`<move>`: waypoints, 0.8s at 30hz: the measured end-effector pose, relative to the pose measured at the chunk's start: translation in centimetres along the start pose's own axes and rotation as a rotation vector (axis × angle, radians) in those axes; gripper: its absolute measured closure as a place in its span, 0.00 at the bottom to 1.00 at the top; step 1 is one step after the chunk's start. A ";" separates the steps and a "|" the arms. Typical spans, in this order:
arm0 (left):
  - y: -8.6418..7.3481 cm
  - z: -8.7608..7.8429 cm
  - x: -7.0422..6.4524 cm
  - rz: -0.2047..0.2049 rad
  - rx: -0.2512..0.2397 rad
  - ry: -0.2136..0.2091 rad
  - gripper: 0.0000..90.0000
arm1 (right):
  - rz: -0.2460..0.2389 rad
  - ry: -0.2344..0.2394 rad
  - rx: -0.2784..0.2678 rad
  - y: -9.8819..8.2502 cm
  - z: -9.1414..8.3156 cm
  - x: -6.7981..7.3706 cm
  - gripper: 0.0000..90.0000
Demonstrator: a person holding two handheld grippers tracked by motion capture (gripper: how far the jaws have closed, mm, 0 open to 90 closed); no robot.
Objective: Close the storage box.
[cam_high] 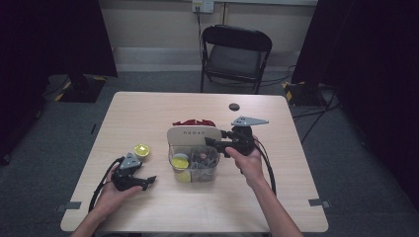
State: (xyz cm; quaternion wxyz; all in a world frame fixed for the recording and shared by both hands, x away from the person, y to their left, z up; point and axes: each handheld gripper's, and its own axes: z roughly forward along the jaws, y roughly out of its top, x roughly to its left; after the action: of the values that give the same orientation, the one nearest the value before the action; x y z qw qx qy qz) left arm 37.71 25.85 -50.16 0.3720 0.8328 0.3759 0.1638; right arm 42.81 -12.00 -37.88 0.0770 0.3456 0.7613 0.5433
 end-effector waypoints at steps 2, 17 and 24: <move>0.0 0.0 0.0 0.000 0.000 0.000 0.21 | -0.002 0.000 0.002 0.0 0.0 0.0 0.47; 0.0 0.1 0.0 -0.003 -0.004 0.003 0.20 | -0.027 0.038 0.005 -0.1 -0.4 1.3 0.43; 0.0 0.1 0.0 -0.003 -0.004 0.004 0.20 | -0.040 0.049 0.024 -0.2 -0.3 2.1 0.42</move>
State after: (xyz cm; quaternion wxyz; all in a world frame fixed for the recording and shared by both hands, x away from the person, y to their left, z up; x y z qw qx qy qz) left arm 37.77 25.79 -50.19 0.3730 0.8312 0.3777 0.1654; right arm 41.01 -11.05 -37.40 0.0651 0.3178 0.7760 0.5408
